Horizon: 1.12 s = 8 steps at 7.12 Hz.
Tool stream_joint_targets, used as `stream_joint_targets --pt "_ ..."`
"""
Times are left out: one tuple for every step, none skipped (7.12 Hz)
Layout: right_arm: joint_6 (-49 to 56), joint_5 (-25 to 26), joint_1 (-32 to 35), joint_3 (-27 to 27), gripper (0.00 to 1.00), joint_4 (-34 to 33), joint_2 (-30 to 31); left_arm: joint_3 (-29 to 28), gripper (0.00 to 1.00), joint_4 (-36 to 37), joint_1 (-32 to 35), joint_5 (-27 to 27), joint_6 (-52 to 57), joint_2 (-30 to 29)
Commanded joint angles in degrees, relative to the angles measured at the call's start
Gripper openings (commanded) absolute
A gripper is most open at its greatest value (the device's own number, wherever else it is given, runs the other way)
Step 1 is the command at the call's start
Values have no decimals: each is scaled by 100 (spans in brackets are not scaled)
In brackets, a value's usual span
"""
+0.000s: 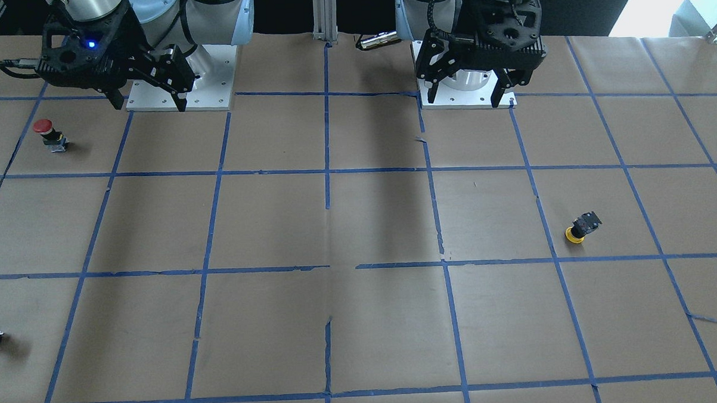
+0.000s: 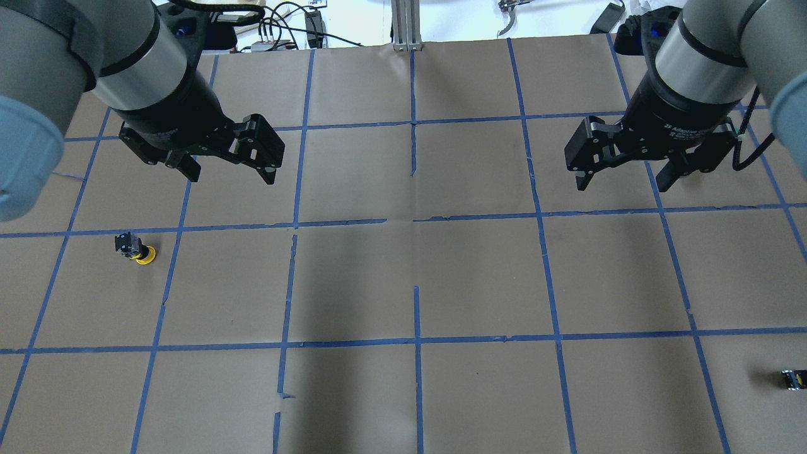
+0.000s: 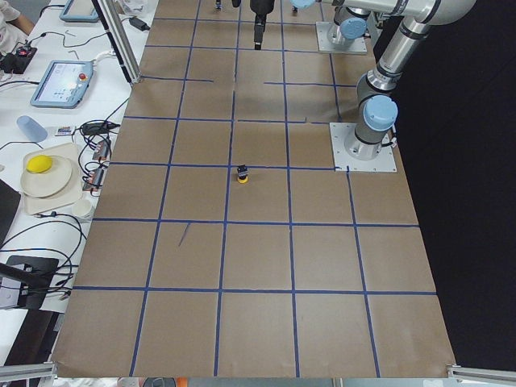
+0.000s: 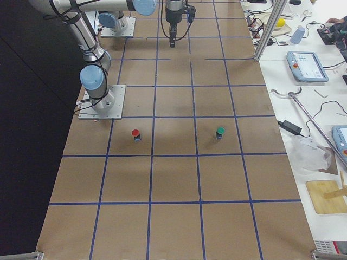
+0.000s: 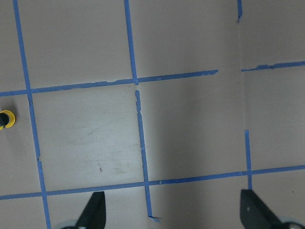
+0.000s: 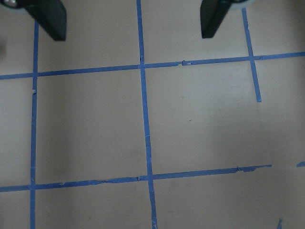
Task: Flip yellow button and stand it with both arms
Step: 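Move the left gripper above the yellow button lying on its side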
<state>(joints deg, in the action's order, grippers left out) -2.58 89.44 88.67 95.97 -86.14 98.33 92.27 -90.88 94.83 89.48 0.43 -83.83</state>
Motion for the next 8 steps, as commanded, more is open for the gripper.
stream_joint_targets --pt "3 -23 1 10 100 -8 2 10 100 0 -17 -1 27 -2" --pt "3 -23 1 19 100 1 2 54 100 9 -70 -1 123 7" --pt "3 -14 1 45 100 -8 2 98 100 -9 -383 -10 776 15" --pt "3 -14 1 149 100 -42 28 185 100 -78 -891 -27 1557 33" --pt "3 -14 -8 168 100 -60 63 291 100 -70 -1383 -45 2548 42" --pt "11 -14 1 168 100 -60 63 396 100 -44 -1841 -54 3298 16" --pt "11 -14 -8 168 100 -60 63 493 100 8 -2176 -45 4071 -37" --pt "11 -23 1 168 100 -60 72 590 100 17 -2353 -10 5114 -211"
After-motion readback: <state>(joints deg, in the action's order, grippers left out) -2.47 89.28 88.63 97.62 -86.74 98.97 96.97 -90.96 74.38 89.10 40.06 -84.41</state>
